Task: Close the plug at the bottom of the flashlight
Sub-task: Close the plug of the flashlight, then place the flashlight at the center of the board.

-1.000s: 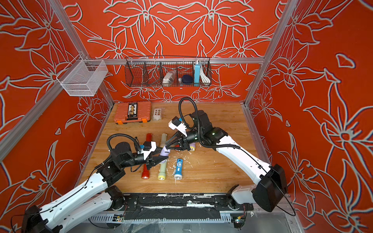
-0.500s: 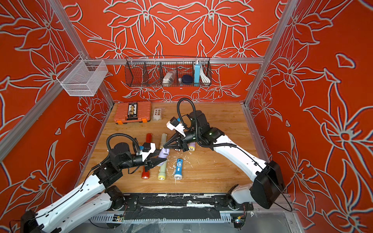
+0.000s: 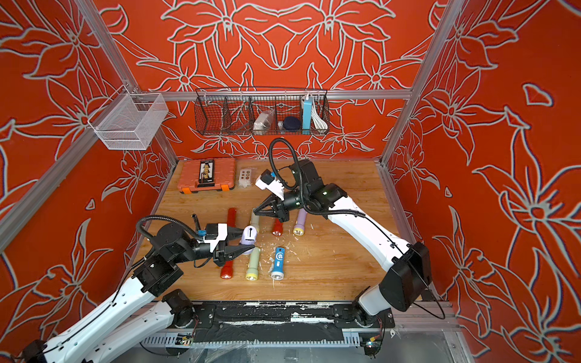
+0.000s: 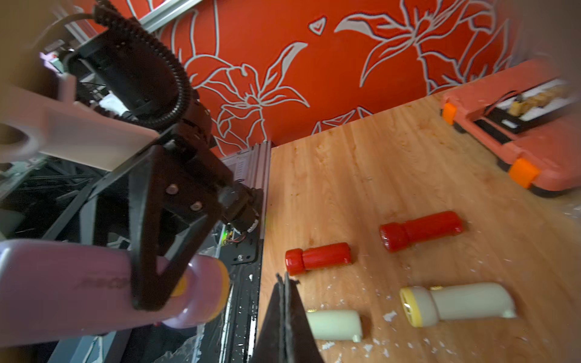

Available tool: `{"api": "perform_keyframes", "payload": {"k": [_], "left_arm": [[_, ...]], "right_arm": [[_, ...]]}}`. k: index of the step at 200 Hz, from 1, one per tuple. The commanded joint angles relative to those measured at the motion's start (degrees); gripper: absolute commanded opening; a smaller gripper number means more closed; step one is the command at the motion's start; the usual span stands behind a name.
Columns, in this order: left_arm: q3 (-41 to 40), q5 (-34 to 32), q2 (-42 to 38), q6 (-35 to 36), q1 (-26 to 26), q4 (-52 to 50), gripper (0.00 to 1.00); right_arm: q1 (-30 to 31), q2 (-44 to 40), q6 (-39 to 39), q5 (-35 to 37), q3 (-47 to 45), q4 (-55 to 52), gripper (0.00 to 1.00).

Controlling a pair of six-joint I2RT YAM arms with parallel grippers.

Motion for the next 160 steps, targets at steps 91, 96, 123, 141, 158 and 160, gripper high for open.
{"api": "perform_keyframes", "payload": {"k": [91,96,123,141,158,160], "left_arm": [[0.5,-6.0,4.7,-4.8,-0.9,2.9,0.00],[0.5,-7.6,5.3,-5.8,-1.1,3.0,0.00],[2.5,-16.3,8.9,-12.8,-2.9,2.1,0.00],[4.6,-21.9,12.3,-17.0,-5.1,0.6,0.00],[6.8,-27.8,15.7,-20.2,-8.4,-1.1,0.00],[7.1,-28.5,16.2,-20.6,-8.8,-1.2,0.00]], "right_arm": [[-0.7,-8.1,5.8,50.7,-12.9,2.5,0.07],[-0.7,-8.7,6.1,53.8,-14.2,2.8,0.07],[-1.1,-13.3,8.0,66.0,-21.5,3.3,0.16],[-2.2,-17.6,10.1,71.0,-26.3,4.1,0.34],[-4.0,-22.3,13.2,73.8,-30.6,5.4,0.51],[-4.3,-22.8,13.7,74.1,-31.2,5.5,0.53]]}}
